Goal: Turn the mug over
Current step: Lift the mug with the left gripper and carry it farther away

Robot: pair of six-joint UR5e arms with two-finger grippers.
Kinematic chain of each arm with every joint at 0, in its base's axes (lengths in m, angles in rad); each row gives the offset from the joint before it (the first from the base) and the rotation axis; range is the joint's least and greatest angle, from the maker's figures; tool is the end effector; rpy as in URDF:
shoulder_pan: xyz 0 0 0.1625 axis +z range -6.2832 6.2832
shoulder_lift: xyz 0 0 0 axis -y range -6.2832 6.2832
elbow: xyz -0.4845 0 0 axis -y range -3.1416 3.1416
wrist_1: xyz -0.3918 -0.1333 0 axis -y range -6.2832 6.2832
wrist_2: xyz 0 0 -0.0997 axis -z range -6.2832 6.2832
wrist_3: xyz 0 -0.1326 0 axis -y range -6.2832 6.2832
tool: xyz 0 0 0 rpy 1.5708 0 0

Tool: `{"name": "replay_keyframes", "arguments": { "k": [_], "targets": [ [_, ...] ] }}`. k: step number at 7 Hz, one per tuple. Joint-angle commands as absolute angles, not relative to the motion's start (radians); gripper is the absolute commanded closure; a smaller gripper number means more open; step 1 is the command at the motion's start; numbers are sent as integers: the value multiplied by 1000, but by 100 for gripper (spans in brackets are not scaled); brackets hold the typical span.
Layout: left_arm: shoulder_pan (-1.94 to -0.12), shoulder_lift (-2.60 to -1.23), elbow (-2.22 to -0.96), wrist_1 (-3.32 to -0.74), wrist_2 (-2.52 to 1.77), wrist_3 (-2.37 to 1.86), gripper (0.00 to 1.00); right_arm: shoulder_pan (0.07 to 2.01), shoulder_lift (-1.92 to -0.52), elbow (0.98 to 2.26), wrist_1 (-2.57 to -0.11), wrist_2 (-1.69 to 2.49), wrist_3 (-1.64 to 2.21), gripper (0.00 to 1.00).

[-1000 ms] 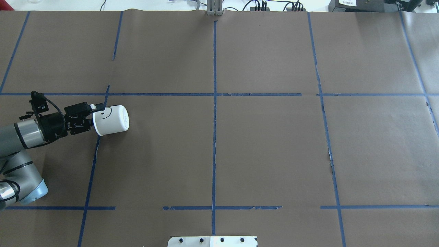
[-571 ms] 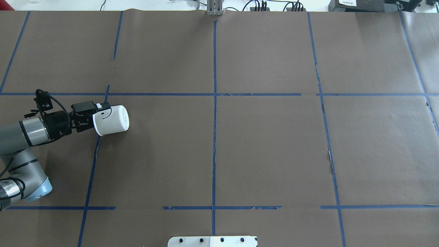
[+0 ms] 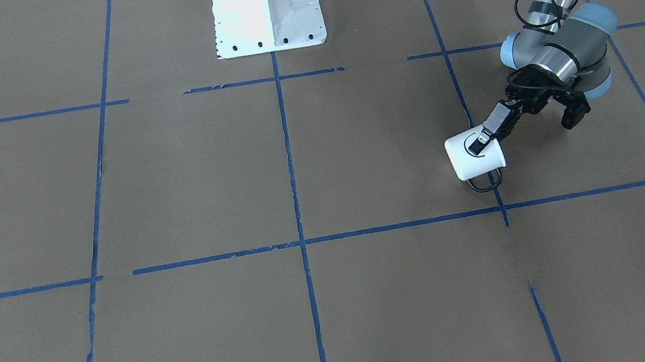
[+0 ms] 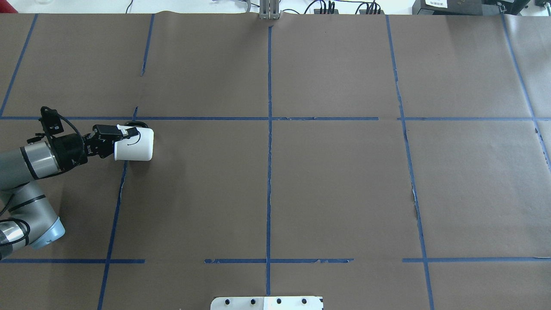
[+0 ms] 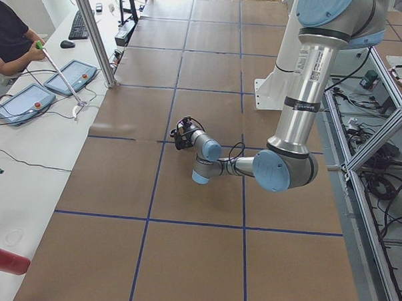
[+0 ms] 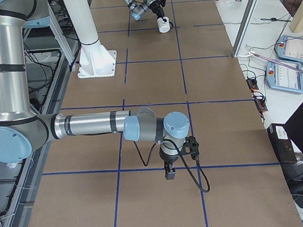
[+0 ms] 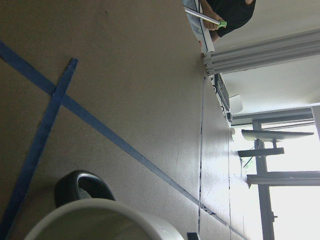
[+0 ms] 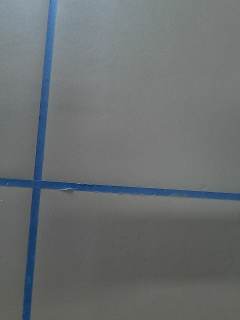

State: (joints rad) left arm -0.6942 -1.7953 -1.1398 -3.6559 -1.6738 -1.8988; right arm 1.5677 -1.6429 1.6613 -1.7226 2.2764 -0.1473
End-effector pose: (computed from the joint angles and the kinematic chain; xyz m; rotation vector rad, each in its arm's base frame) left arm 0.3745 -0.4674 0.5802 0.2785 1.9017 -0.6008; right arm 0.0459 -0.4424 0.7518 -0.0768 -0.7121 -0.0968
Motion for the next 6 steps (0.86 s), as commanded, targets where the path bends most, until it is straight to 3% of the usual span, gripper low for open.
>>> {"name": "replay_keyframes", "arguments": {
  "k": [1,3,6],
  "targets": [
    [-747,-1783,-1222,-3652,-1701,-1914,100,1568,-1643,1661,-1723,2276,-147,0],
    [-854,-1682,-1339,-3535,-1808,-1898,100,1568,-1643,1661,-1723,2276,-147,0],
    [-1194,-1628,-1433,-3227,-2184,-1623,100,1568,-1643,1661,-1723,2276,-147,0]
  ]
}}
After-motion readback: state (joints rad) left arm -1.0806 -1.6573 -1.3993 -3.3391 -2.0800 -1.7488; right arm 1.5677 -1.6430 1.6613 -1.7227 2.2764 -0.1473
